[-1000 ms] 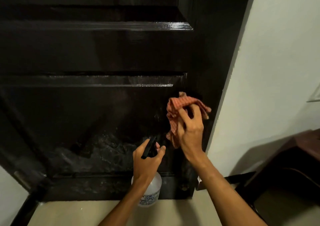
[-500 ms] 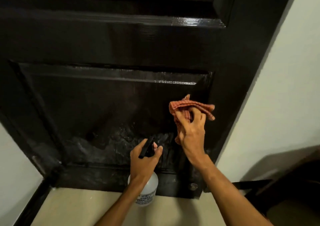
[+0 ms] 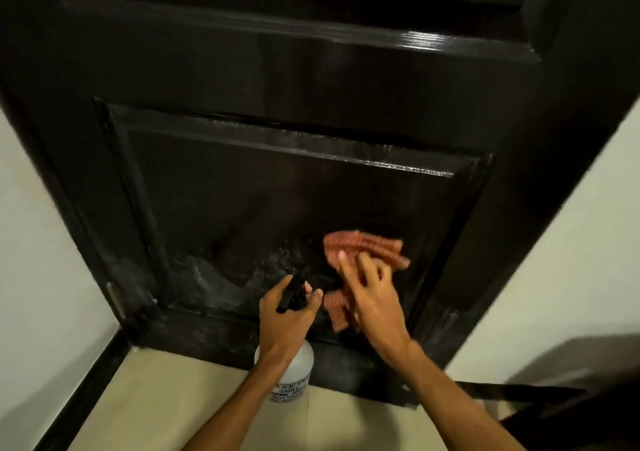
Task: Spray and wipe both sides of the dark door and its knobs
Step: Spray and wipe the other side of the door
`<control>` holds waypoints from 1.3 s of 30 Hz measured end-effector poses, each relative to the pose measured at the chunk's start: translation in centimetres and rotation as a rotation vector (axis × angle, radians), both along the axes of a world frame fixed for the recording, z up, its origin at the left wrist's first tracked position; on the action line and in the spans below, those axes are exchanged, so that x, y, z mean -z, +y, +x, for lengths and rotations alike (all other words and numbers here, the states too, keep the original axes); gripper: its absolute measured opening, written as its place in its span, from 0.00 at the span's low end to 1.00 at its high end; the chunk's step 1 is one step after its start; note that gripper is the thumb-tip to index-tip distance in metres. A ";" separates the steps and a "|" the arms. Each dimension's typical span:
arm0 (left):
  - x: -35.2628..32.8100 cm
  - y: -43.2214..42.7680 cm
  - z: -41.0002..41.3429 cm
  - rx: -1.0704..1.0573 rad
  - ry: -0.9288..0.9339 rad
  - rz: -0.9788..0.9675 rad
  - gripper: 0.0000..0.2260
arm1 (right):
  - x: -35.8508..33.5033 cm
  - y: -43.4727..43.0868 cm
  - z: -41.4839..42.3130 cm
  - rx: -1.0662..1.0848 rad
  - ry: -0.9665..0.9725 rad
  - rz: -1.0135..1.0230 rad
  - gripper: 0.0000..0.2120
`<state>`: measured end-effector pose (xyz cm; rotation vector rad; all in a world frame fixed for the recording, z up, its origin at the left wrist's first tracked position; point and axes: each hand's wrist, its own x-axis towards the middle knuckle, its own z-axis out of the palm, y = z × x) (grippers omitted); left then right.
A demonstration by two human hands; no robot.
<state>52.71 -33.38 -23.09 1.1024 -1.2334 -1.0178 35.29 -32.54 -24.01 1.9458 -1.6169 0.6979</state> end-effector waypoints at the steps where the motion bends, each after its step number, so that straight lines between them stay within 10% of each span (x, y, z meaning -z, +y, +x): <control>1: -0.2 -0.2 0.2 -0.002 -0.015 -0.014 0.07 | 2.1 0.8 -0.2 -0.033 0.064 0.138 0.41; 4: -0.6 -1.0 1.7 -0.024 -0.019 0.000 0.07 | 2.2 0.5 -0.6 -0.095 0.148 0.225 0.38; 10: 0.6 -2.3 4.9 -0.104 0.032 0.056 0.04 | -5.2 -4.4 3.1 0.051 0.123 -0.218 0.28; 15: 1.9 -3.1 6.4 -0.173 -0.024 0.024 0.10 | 2.4 -4.3 4.0 -0.161 0.665 0.153 0.40; 23: 3.4 -3.5 10.1 -0.239 0.008 0.107 0.10 | -4.6 -7.8 9.2 -0.001 0.404 -0.063 0.45; 28: 4.1 -3.1 12.1 -0.285 0.023 0.149 0.11 | 2.1 -6.9 9.9 -0.254 0.925 0.368 0.35; 34: 4.7 -4.5 16.7 -0.337 0.066 0.180 0.05 | -4.3 -10.2 15.0 -0.132 0.475 0.113 0.53; 39: 4.8 -5.1 18.5 -0.352 0.079 0.154 0.06 | -0.2 -11.3 17.5 -0.282 0.756 0.276 0.35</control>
